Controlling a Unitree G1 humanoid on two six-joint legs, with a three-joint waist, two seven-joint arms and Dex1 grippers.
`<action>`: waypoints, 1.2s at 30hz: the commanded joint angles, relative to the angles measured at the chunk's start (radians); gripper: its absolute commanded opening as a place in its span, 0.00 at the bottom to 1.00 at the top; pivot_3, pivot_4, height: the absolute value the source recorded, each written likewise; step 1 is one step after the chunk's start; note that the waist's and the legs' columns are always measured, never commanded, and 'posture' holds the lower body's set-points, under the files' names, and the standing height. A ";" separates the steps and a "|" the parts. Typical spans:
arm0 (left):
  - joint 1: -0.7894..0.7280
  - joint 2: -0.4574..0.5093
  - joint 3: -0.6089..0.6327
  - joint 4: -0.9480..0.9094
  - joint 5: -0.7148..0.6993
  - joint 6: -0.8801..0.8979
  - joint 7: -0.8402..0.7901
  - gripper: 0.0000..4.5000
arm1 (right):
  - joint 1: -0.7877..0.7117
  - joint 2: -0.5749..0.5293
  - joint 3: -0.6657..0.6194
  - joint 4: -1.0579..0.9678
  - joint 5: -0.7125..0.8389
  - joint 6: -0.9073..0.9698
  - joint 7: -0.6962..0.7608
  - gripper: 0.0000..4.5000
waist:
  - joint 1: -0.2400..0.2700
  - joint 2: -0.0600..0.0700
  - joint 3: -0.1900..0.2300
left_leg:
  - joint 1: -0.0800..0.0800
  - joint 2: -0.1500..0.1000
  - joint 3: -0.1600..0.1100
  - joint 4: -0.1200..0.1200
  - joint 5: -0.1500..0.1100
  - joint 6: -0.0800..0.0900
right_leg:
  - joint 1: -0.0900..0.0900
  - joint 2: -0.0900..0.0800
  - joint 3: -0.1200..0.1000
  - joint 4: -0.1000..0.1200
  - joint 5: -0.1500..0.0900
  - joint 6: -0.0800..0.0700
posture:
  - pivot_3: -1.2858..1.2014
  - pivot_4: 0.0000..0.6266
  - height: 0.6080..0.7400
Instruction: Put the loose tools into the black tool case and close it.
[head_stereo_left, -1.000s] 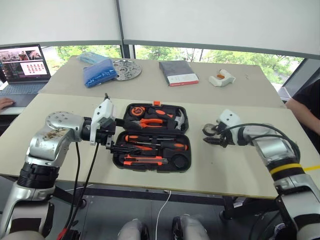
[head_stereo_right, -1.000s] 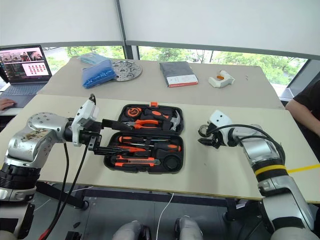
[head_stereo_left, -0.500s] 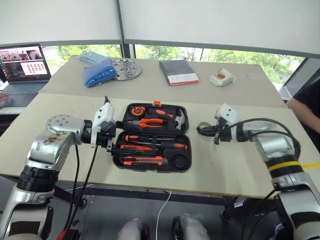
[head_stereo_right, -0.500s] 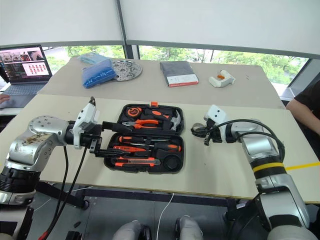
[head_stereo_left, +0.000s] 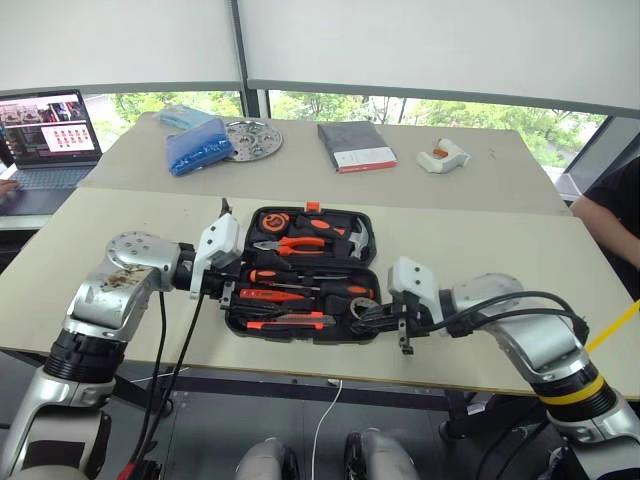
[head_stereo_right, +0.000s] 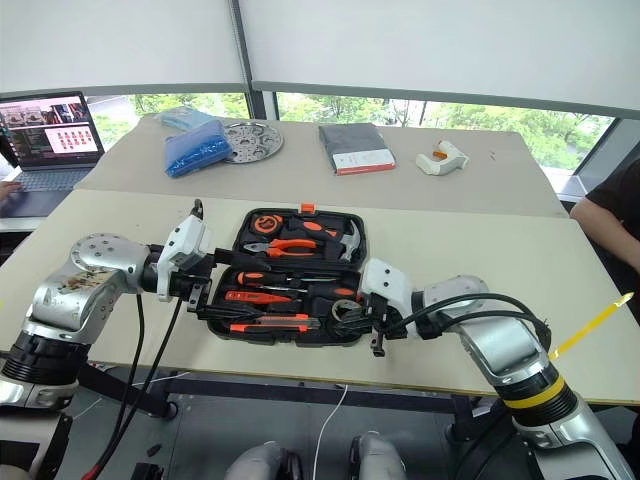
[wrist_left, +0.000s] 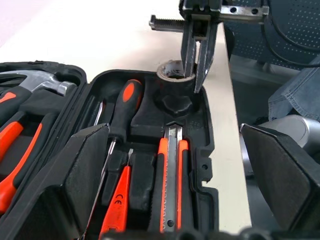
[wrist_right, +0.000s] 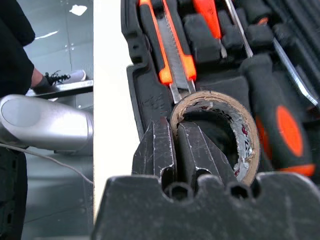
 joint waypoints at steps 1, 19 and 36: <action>-0.026 -0.004 0.003 0.001 0.007 -0.030 -0.003 1.00 | 0.017 0.001 0.010 -0.040 -0.007 -0.006 -0.014 0.32 | 0.000 0.000 0.000 | 0.000 0.000 0.000 0.000 0.000 0.000 | 0.000 0.000 0.000 0.000 0.000 0.000 | 0.52 0.24 0.84; 0.087 0.097 0.144 0.198 0.120 -0.107 0.164 0.75 | 0.012 -0.119 -0.249 0.094 0.091 -0.026 0.008 0.50 | -0.001 0.000 0.000 | 0.000 0.000 0.000 -0.001 0.000 0.000 | 0.000 0.000 0.000 -0.001 0.000 0.000 | 0.52 0.24 0.84; -0.016 -0.065 -0.020 0.404 0.278 -0.249 0.189 0.01 | -0.053 -0.014 -0.090 0.429 -0.149 -0.452 0.057 0.00 | 0.012 -0.001 0.000 | -0.001 -0.001 0.002 -0.001 0.000 0.000 | -0.001 0.000 -0.001 0.000 0.000 0.000 | 0.52 0.24 0.84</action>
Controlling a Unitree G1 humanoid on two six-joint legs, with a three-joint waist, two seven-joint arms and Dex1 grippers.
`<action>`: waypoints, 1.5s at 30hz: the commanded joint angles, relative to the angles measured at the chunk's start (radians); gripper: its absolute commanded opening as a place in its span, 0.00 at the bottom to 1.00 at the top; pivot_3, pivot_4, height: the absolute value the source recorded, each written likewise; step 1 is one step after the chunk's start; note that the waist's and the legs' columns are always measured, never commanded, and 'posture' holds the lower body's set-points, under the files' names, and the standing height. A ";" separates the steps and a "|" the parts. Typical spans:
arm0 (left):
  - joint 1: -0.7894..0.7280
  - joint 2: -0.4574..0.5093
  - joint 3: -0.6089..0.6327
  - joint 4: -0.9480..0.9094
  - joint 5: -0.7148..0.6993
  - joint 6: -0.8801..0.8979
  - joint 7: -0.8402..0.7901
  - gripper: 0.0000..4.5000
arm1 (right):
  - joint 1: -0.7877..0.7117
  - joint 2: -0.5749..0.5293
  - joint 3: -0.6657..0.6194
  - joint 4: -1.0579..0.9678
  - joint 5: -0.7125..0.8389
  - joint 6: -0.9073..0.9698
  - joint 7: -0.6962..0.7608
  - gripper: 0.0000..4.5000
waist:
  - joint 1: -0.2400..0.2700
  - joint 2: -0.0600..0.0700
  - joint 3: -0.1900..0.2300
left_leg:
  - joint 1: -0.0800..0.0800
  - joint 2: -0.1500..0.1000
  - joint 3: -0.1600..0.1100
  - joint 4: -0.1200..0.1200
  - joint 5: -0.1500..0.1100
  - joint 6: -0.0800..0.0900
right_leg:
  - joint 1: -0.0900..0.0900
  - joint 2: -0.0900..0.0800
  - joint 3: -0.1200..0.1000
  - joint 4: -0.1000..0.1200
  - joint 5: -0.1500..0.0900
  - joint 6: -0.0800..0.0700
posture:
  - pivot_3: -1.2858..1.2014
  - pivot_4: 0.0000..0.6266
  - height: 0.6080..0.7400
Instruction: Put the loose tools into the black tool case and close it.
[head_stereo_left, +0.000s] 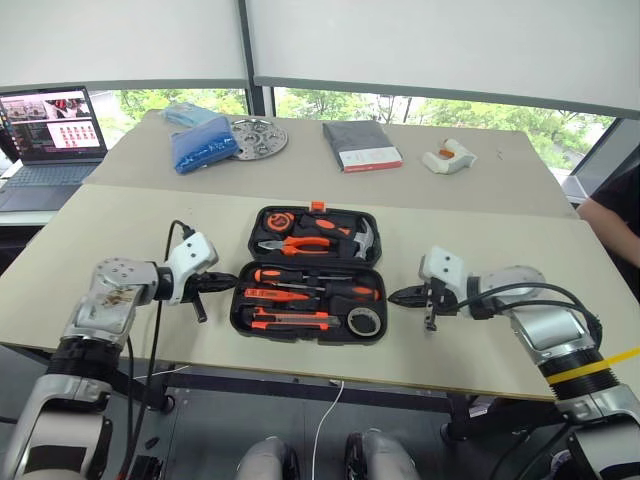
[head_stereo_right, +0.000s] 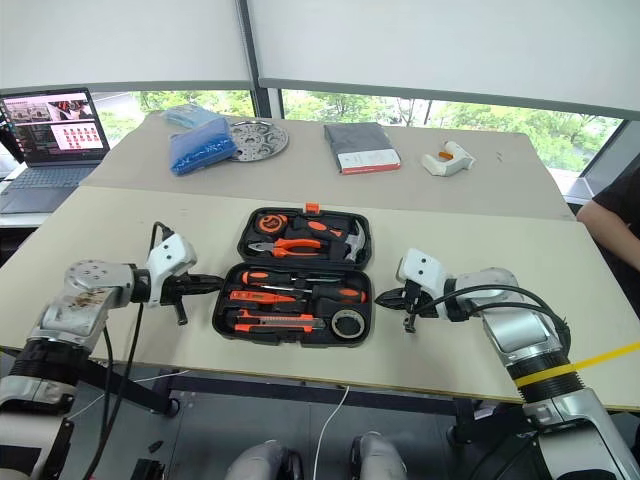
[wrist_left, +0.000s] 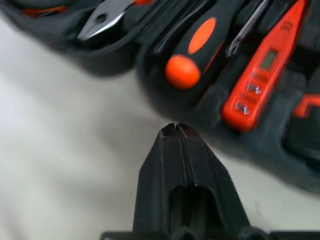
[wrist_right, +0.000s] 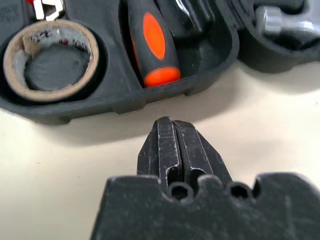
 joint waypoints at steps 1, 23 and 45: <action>-0.038 -0.048 -0.032 -0.040 -0.021 -0.026 -0.056 0.01 | -0.003 0.003 -0.030 -0.041 0.019 -0.028 0.025 0.00 | 0.005 0.000 0.000 | 0.000 0.000 0.000 0.000 0.000 0.000 | 0.000 0.000 0.000 0.000 0.000 0.000 | 0.52 0.24 0.84; 0.003 -0.065 -0.087 -0.109 0.017 -0.016 -0.190 0.01 | 0.345 -0.122 -0.255 -0.414 0.104 0.224 -0.033 0.00 | 0.016 0.000 0.000 | -0.005 0.000 -0.002 0.005 -0.001 0.003 | 0.000 -0.002 -0.001 0.000 -0.001 0.001 | 0.52 0.24 0.84; -0.615 -0.289 0.109 0.715 -0.014 0.466 0.213 1.00 | -0.285 0.154 -0.220 0.264 0.109 0.598 -0.400 1.00 | -0.016 -0.004 0.002 | -0.015 -0.006 -0.001 0.011 0.000 0.007 | -0.007 0.002 0.000 0.011 0.005 0.000 | 0.52 0.24 0.84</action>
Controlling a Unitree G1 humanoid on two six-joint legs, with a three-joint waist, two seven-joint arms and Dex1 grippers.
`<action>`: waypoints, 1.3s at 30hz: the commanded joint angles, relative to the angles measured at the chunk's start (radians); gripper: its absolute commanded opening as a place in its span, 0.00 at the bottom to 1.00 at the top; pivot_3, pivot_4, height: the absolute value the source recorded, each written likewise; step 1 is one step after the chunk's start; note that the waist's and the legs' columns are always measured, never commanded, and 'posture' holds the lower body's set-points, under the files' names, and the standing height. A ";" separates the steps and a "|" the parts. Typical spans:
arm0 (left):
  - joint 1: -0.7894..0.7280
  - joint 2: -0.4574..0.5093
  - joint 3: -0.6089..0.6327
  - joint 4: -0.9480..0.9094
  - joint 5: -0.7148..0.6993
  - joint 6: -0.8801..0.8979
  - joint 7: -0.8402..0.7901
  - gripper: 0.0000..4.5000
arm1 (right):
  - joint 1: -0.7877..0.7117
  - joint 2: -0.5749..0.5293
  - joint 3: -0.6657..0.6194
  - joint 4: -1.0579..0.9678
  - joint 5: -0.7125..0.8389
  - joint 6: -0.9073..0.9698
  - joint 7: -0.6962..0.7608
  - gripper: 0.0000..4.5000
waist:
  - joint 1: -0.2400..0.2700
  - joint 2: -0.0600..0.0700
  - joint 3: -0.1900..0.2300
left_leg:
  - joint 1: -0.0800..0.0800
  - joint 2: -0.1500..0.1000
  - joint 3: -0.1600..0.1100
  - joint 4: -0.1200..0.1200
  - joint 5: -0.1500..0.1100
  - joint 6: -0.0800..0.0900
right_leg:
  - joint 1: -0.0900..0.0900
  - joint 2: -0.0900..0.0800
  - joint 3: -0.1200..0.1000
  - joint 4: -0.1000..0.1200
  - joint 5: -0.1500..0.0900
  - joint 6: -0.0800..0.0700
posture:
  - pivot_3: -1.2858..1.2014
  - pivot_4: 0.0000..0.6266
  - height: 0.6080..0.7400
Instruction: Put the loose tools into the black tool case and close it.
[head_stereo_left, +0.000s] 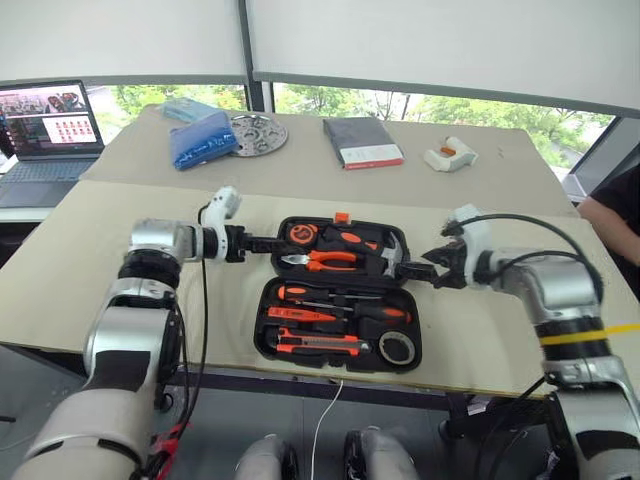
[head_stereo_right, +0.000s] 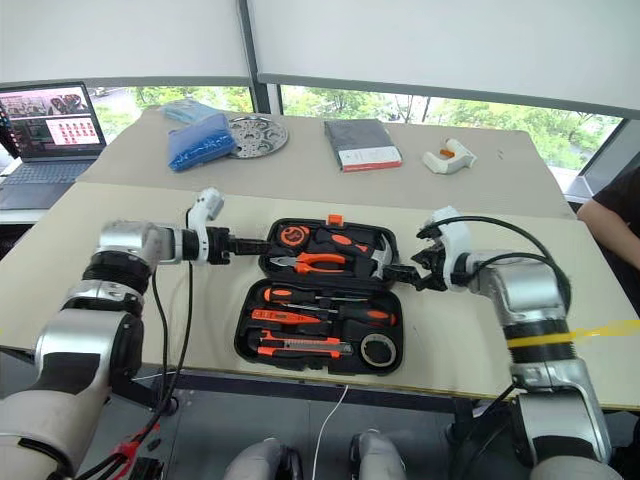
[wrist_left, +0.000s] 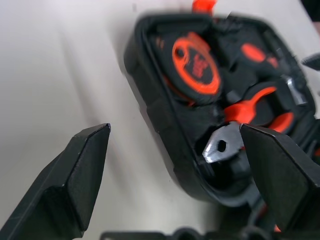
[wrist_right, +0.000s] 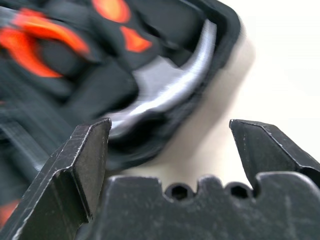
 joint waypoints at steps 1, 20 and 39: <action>-0.049 -0.024 0.005 0.060 0.032 -0.080 0.059 0.94 | -0.094 0.045 -0.045 0.142 -0.011 -0.019 -0.060 0.94 | -0.002 0.000 0.000 | 0.000 -0.001 0.000 0.000 0.000 0.000 | 0.000 0.000 0.000 0.000 0.000 0.000 | 0.52 0.24 0.84; -0.007 -0.035 0.051 0.024 0.013 -0.180 -0.007 0.00 | -0.127 0.089 -0.075 0.109 0.024 -0.038 -0.040 0.01 | -0.021 0.000 0.000 | 0.011 -0.002 -0.001 0.000 0.001 -0.001 | 0.007 -0.012 0.002 0.005 -0.003 0.006 | 0.52 0.24 0.84; 0.268 -0.092 0.080 -0.364 0.051 -0.838 0.120 0.00 | 0.232 0.129 -0.093 -0.322 -0.185 -0.627 -0.299 0.01 | -0.017 0.001 0.000 | -0.005 -0.005 0.000 -0.010 0.007 0.001 | -0.008 -0.007 0.000 0.002 0.000 0.000 | 0.52 0.24 0.84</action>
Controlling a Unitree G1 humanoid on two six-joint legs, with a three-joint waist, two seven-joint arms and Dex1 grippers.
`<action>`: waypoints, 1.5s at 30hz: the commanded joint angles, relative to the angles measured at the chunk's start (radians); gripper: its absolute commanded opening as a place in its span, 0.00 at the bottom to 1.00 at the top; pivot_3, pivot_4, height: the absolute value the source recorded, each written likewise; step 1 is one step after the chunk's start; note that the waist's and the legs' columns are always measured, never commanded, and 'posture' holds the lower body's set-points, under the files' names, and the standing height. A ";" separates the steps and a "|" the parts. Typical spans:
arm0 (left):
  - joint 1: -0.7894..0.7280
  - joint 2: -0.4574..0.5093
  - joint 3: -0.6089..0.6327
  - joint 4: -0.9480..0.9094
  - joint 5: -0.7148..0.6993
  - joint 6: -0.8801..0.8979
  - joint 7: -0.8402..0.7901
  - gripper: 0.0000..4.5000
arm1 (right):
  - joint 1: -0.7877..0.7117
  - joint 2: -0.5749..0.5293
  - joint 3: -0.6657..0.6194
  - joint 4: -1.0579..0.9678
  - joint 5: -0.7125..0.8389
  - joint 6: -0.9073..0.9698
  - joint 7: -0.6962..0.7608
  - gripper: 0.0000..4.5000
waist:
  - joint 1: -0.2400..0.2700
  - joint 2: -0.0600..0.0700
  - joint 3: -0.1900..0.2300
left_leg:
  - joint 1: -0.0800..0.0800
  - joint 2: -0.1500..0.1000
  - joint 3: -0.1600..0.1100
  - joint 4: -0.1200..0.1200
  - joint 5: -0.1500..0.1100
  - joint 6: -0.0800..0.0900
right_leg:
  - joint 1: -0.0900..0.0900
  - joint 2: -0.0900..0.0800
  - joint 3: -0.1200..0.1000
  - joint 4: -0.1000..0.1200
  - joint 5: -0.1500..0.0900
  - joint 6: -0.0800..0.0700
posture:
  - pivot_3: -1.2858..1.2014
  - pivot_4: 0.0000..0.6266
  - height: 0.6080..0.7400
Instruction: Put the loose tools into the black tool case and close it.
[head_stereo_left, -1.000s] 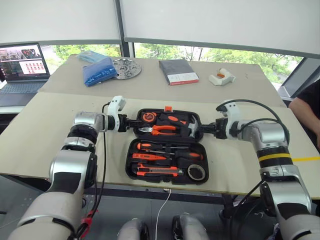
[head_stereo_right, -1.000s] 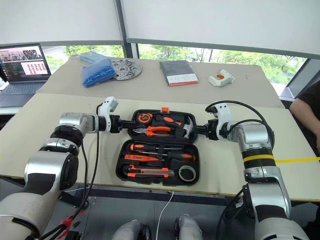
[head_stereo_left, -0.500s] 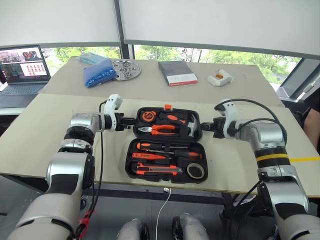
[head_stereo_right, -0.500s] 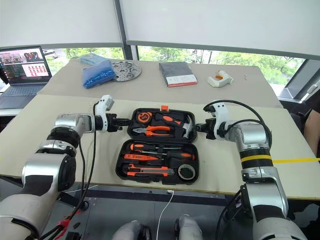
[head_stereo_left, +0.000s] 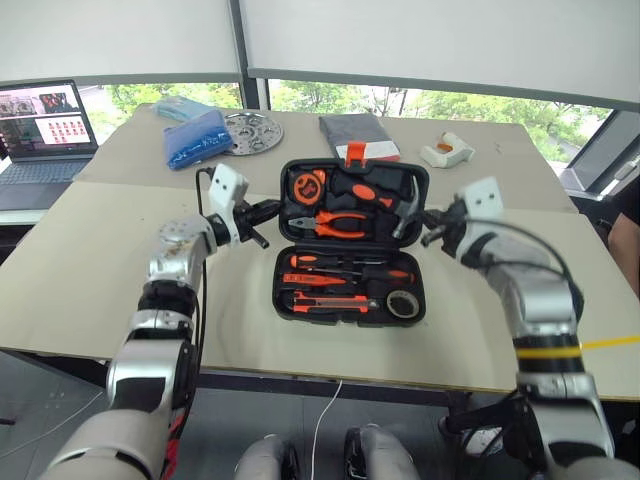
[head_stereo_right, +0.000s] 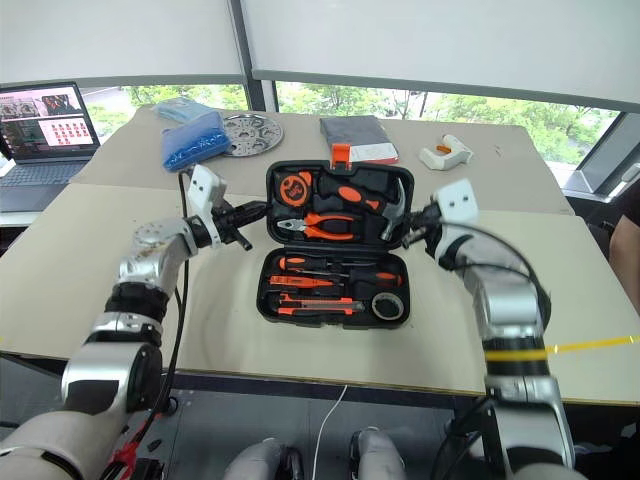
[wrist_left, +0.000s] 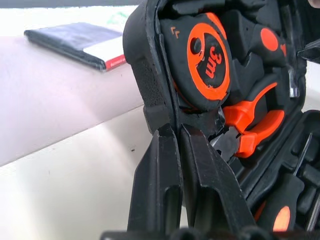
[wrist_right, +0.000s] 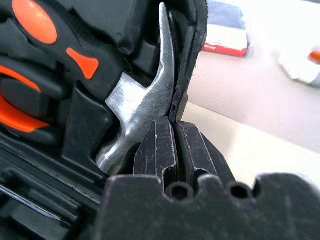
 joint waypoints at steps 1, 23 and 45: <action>0.084 -0.001 -0.032 -0.120 0.054 -0.169 0.067 0.00 | 0.108 0.000 0.028 -0.117 -0.075 -0.208 -0.027 0.01 | -0.001 0.000 0.000 | 0.000 0.000 0.000 -0.001 0.000 0.000 | 0.000 0.000 0.000 -0.001 0.000 0.000 | 0.52 0.24 0.84; 0.388 0.409 0.059 -0.590 -0.231 0.378 -0.072 0.71 | 0.790 -0.357 -0.168 -0.693 0.352 -0.011 0.400 0.38 | 0.048 0.000 0.000 | 0.023 0.007 -0.003 -0.006 -0.001 -0.003 | 0.020 -0.001 0.002 -0.013 -0.004 0.008 | 0.52 0.24 0.84; -0.253 0.005 -0.333 0.422 0.252 -0.315 -0.461 0.02 | 0.426 -0.368 0.169 -0.407 -0.027 -0.125 0.369 0.00 | 0.038 -0.005 0.000 | 0.006 0.000 -0.003 0.009 -0.007 0.013 | 0.016 -0.001 0.000 -0.017 -0.005 0.017 | 0.52 0.24 0.84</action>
